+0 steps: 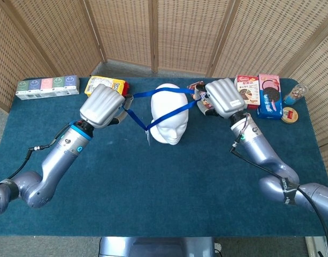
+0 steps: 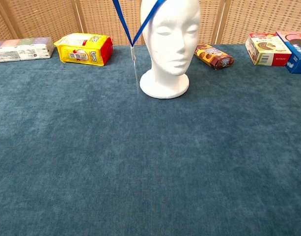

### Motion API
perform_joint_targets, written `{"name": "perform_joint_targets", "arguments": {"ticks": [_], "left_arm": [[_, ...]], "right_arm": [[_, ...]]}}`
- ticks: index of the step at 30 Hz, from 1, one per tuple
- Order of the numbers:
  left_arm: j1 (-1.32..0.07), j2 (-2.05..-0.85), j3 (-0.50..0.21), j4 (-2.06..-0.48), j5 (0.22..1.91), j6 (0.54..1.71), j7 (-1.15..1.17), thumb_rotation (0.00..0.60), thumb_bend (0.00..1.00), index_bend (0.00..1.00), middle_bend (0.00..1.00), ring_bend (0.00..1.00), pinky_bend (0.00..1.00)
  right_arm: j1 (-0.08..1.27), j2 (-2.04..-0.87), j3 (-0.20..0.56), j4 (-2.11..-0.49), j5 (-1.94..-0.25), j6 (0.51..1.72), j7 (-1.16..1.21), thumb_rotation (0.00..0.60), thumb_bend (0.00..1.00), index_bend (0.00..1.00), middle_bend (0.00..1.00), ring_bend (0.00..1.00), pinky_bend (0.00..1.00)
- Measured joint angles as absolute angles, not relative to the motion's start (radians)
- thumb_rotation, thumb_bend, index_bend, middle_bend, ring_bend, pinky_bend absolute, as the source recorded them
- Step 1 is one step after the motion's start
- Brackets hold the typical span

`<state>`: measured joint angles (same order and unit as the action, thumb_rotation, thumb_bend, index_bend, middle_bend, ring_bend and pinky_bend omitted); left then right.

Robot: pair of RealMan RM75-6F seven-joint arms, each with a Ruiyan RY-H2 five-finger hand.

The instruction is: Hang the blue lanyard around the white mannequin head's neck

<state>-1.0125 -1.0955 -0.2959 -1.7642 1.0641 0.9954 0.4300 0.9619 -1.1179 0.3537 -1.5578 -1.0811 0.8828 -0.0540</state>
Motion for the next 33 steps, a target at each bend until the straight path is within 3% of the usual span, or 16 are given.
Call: {"name": "perform_joint_targets", "arguments": {"ticks": [33], "left_arm": [[-1.023, -1.127, -0.275, -1.771, 1.022, 0.980, 0.496, 0.577, 0.45, 0.62, 1.00, 0.97, 0.91]], "right_arm": [[0.941, -1.145, 0.324, -1.509, -1.086, 0.851, -0.061, 0.600, 0.52, 0.78, 1.00, 1.00, 1.00]]}}
